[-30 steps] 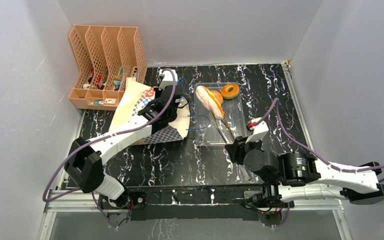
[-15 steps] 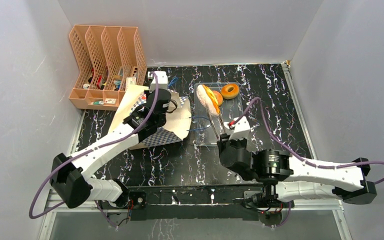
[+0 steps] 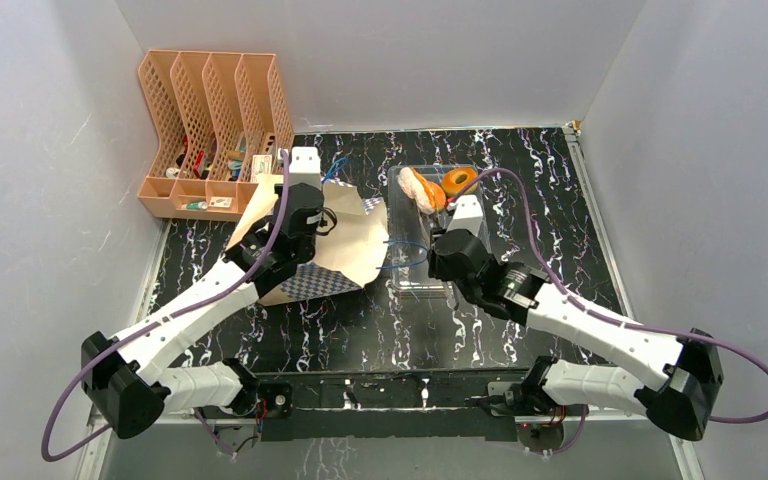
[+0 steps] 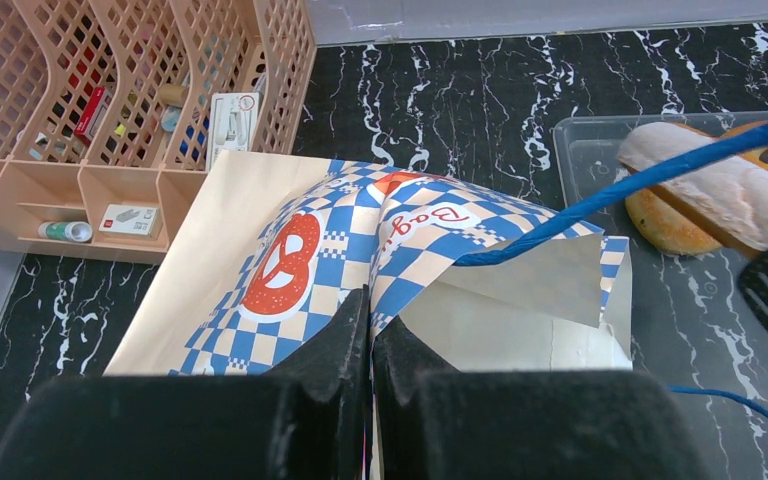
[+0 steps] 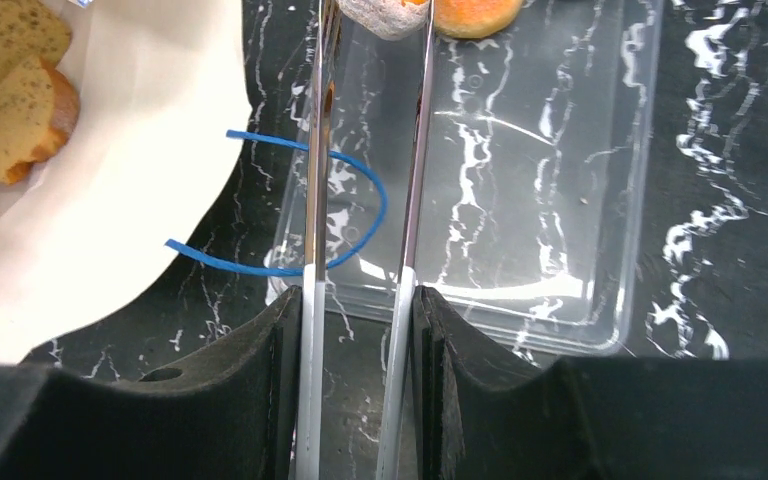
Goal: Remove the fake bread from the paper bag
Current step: Pick up the fake bread from the paper bag, then place the fake bread in the container.
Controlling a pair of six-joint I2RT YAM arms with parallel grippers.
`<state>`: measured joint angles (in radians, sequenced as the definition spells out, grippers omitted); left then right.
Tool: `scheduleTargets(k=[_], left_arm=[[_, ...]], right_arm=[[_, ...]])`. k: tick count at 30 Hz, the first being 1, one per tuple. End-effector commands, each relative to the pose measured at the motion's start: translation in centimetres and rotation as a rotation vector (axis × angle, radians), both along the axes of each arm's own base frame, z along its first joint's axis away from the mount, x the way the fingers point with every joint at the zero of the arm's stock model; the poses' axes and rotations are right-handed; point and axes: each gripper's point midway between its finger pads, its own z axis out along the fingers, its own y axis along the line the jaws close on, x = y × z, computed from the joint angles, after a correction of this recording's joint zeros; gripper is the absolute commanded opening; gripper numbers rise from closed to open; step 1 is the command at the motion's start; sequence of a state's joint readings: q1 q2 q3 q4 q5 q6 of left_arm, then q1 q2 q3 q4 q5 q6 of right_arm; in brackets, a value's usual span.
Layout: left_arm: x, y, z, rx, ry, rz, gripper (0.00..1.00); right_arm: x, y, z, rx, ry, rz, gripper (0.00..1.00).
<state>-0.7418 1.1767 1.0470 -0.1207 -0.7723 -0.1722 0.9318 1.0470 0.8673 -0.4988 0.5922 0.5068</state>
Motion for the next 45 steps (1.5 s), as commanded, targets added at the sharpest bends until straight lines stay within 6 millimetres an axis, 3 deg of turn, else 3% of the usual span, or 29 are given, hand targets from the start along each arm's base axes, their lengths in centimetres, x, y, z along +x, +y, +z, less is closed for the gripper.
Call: scheduleTargets(k=[1,9,16,34,36,40,45], left_arm=[[-0.9,0.2,0.5,-0.028,-0.002,-0.025,0.00],[-1.2,0.3,0.6,-0.031,0.003,-0.038,0.00],[-1.3,0.4,0.8,-0.029,0.001,-0.042,0.00],[-1.2,0.1,1.4,-0.033,-0.003,-0.052,0.00],[-1.2,0.2,1.3,-0.026,0.000,-0.052,0.00],[-1.3,0.3,1.1,-0.016,0.004,-0.052,0.00],[-1.2,0.0,0.6,-0.002,0.012,-0.071,0.00]], right_arm=[[2.6,2.9,2.4,0.156,-0.078,0.064,0.00],[4.2,3.8,0.4,0.197,-0.046,0.051,0.00],[4.9,3.4,-2.9,0.196,-0.019,0.005,0.00],[3.2,3.0,-12.0,0.174,0.163,-0.013,0.00],[3.0,3.1,-12.7,0.172,0.177,-0.011,0.04],[2.7,2.9,-13.3,0.172,0.192,-0.008,0.25],[2.3,2.7,-13.6,0.172,0.201,-0.001,0.33]])
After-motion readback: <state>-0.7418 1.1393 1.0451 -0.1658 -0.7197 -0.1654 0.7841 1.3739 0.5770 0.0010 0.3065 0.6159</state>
